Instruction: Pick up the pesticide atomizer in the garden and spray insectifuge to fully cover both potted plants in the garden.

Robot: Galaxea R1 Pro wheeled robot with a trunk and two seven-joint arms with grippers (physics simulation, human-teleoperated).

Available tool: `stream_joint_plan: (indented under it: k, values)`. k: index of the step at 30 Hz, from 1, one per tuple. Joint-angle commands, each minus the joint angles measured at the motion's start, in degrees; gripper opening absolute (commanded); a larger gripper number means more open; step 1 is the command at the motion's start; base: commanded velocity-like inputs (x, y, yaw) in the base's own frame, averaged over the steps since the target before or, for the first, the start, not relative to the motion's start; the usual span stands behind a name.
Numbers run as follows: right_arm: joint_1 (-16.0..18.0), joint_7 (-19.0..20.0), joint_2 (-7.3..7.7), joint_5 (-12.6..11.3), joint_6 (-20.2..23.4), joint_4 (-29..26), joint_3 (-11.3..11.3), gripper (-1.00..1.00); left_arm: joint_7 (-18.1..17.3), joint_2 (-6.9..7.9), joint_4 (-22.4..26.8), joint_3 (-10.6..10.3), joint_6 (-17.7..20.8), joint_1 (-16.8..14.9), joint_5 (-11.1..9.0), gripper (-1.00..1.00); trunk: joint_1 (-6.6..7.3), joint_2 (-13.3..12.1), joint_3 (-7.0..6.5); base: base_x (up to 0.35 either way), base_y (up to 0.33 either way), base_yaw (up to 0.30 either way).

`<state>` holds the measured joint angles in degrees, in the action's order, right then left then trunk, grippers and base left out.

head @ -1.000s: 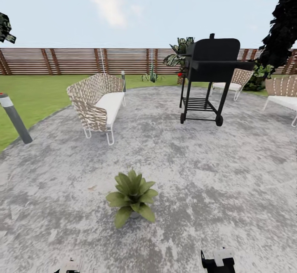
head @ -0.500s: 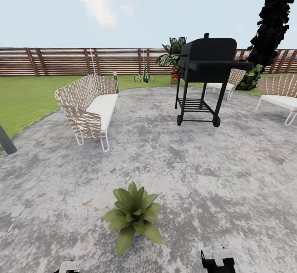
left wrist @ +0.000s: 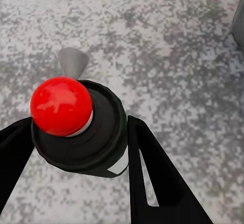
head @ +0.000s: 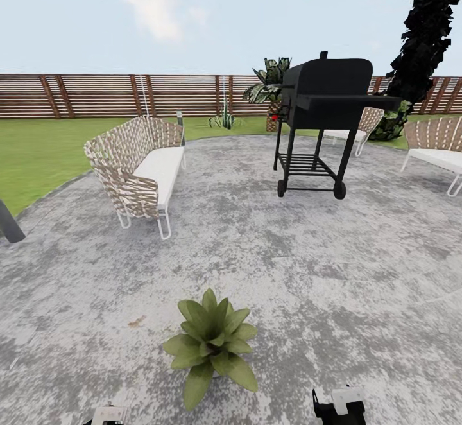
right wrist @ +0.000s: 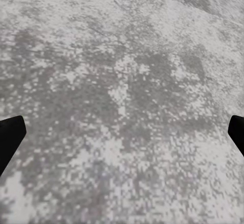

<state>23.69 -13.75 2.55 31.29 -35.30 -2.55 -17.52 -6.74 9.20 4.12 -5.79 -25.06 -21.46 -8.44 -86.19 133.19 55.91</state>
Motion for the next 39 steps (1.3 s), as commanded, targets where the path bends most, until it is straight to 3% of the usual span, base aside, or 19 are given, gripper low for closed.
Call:
stream_joint_plan:
  k: [1, 23, 27, 29, 31, 33, 35, 36, 37, 38, 39]
  values:
    - [0.0, -0.4, 0.0, 0.6, -0.1, 0.1, -0.2, 1.0, -0.2, 0.02, -0.1, -0.4, -0.2, 0.0, -0.6, -1.0, 0.01, 0.0, 0.05, 0.0, 0.0, 0.0]
    - [0.0, -0.4, 0.0, 0.6, -0.1, 0.1, -0.1, 1.0, -0.3, 0.07, 0.0, -0.4, -0.2, 0.0, -0.6, -1.0, 0.01, 0.0, 0.05, -0.021, 0.006, 0.0]
    - [0.0, 0.1, 0.0, 0.9, 0.0, 0.1, 0.4, 1.0, -3.0, 2.27, 1.0, -1.0, -0.3, -0.5, 0.3, -1.0, 0.01, 0.0, 0.05, 0.0, 0.0, 0.0]
    - [0.0, 1.6, -0.03, 1.0, 0.0, -0.2, 1.5, 1.0, -8.3, 3.7, 1.1, -1.7, -0.2, -0.8, 2.3, -1.0, 0.01, 0.0, 0.05, 0.0, 0.0, 0.0]
    - [0.0, 6.2, 0.02, 1.2, 0.1, -0.6, 3.7, 1.0, -14.9, 5.22, 1.6, -2.1, -0.1, -1.3, 4.8, -1.0, 0.01, 0.0, 0.05, 0.0, 0.0, 0.0]
    - [0.1, 13.6, 0.22, 1.5, 0.2, -2.6, 5.3, 1.0, -20.6, 7.03, 4.2, -2.3, 0.1, -1.7, 6.7, -1.0, 0.01, 0.0, 0.05, 0.0, 0.0, 0.0]
    - [0.1, 24.3, 0.44, 2.5, 2.5, -8.7, 5.9, 1.0, -27.6, 8.68, 8.7, -2.4, 0.4, -2.0, 9.1, -1.0, 0.01, 0.0, 0.05, 0.0, 0.0, 0.0]
    - [0.1, 35.3, 0.51, 4.2, 9.4, -16.3, 6.2, 1.0, -35.1, 9.8, 13.4, -2.3, 0.9, -2.4, 13.6, -1.0, 0.01, 0.0, 0.05, 0.0, 0.0, 0.0]
    - [0.1, 38.9, 0.49, 4.9, 11.6, -18.6, 6.2, 1.0, -37.0, 10.13, 15.0, -2.3, 1.6, -2.7, 15.3, -1.0, 0.01, 0.0, 0.05, 0.0, 0.0, 0.0]
    - [0.3, 45.2, 0.3, 6.3, 14.4, -21.8, 6.4, 1.0, -40.2, 10.68, 17.6, -2.3, 3.6, -3.4, 17.9, -1.0, 0.01, 0.0, 0.05, 0.0, 0.0, 0.0]
    - [0.6, 52.8, -0.01, 7.6, 16.6, -25.5, 6.5, 1.0, -46.0, 11.11, 20.7, -2.3, 7.5, -4.5, 21.1, -1.0, 0.01, 0.0, 0.05, 0.0, 0.0, 0.0]
